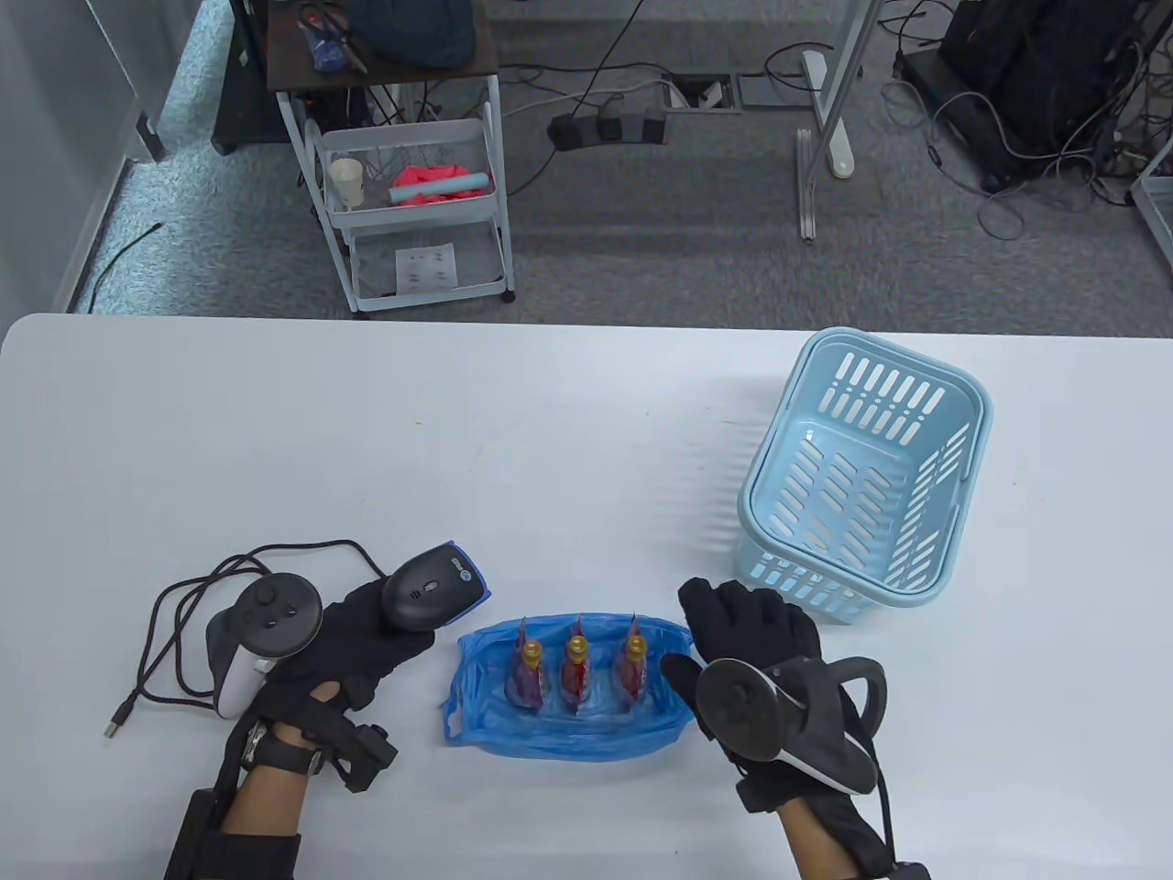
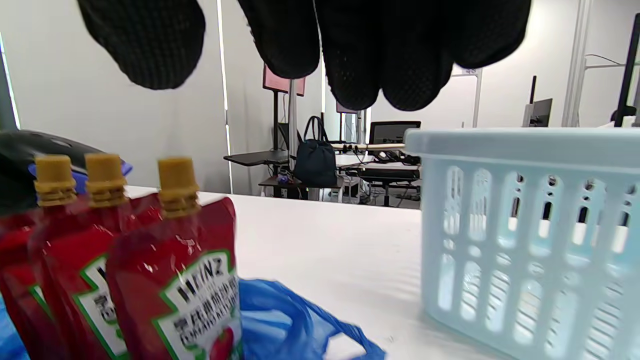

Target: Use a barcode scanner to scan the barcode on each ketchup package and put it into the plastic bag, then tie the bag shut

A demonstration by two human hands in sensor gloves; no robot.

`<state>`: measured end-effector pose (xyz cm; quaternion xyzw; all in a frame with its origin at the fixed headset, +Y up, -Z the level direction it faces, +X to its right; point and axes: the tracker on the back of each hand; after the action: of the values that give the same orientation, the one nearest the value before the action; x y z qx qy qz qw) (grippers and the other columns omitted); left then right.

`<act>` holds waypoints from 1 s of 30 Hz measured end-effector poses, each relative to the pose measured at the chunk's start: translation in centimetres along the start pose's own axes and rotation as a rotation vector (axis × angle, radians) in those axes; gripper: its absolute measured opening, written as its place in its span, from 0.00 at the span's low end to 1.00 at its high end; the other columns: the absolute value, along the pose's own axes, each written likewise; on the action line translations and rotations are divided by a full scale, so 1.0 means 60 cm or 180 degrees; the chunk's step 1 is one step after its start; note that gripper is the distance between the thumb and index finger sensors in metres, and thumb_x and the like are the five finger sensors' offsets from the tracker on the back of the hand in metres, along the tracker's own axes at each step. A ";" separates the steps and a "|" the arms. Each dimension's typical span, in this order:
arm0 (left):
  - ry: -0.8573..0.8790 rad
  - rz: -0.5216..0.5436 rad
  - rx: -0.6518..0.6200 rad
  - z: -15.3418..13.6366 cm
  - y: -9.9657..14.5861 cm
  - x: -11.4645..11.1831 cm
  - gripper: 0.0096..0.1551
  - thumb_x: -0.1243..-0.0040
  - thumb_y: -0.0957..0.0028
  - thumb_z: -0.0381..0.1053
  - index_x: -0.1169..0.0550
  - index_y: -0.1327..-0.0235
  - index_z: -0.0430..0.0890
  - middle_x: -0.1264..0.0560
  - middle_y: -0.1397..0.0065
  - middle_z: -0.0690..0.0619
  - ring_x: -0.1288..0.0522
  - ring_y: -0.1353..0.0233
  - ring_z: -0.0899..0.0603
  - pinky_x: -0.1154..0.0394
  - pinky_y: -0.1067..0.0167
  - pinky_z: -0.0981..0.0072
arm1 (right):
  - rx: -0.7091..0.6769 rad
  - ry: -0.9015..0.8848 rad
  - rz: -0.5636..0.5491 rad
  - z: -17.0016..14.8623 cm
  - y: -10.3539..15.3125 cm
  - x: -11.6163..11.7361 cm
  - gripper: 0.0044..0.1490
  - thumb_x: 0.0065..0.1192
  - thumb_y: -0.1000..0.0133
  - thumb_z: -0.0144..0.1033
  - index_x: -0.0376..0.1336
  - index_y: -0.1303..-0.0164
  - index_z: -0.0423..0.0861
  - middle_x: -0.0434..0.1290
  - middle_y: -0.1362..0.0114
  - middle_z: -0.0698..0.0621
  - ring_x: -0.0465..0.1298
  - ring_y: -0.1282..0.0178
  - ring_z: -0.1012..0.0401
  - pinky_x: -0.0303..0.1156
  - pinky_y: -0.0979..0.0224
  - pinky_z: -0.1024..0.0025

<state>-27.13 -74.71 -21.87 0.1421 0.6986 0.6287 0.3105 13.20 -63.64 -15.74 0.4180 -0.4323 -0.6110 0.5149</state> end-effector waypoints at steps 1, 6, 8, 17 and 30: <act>-0.0001 -0.0003 -0.0001 0.000 0.000 0.000 0.33 0.32 0.51 0.59 0.25 0.33 0.52 0.27 0.30 0.52 0.21 0.36 0.39 0.27 0.35 0.45 | 0.0003 0.0003 0.0022 -0.006 0.003 0.008 0.48 0.60 0.44 0.57 0.55 0.19 0.42 0.64 0.21 0.35 0.64 0.25 0.37 0.58 0.23 0.37; -0.0019 -0.0016 -0.0011 0.001 0.000 -0.002 0.33 0.32 0.51 0.60 0.24 0.33 0.51 0.27 0.30 0.52 0.21 0.36 0.39 0.26 0.35 0.45 | 0.0109 0.0104 0.0252 -0.034 0.010 0.064 0.53 0.58 0.44 0.61 0.49 0.16 0.44 0.58 0.17 0.35 0.58 0.20 0.36 0.50 0.19 0.34; -0.0023 -0.0024 -0.0017 0.002 -0.001 -0.003 0.33 0.32 0.51 0.60 0.24 0.33 0.52 0.27 0.30 0.52 0.21 0.36 0.39 0.26 0.35 0.45 | 0.0156 0.0169 0.0343 -0.041 0.011 0.088 0.55 0.57 0.44 0.63 0.46 0.14 0.45 0.53 0.14 0.34 0.53 0.17 0.35 0.45 0.18 0.33; -0.0055 -0.0052 -0.0016 0.003 -0.002 -0.011 0.32 0.32 0.50 0.60 0.24 0.33 0.52 0.27 0.30 0.52 0.22 0.36 0.39 0.27 0.34 0.45 | 0.0194 0.0299 0.0659 -0.045 0.014 0.146 0.60 0.48 0.44 0.71 0.36 0.12 0.48 0.38 0.11 0.34 0.38 0.12 0.36 0.33 0.20 0.28; -0.0035 0.0189 0.0050 0.020 0.006 0.019 0.35 0.33 0.52 0.62 0.25 0.32 0.50 0.30 0.31 0.51 0.24 0.36 0.37 0.26 0.36 0.44 | 0.0392 0.0107 0.0709 -0.069 0.016 0.147 0.61 0.48 0.44 0.71 0.34 0.13 0.47 0.35 0.11 0.34 0.34 0.13 0.36 0.29 0.22 0.28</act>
<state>-27.34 -73.04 -21.81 0.1687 0.6973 0.6314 0.2943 16.37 -72.88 -16.53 0.4083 -0.5041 -0.5152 0.5602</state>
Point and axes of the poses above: the tracker on the back of each hand, its own z axis roughly to the thumb side, its own y axis roughly from the fingertips to the wrist, x = y × z
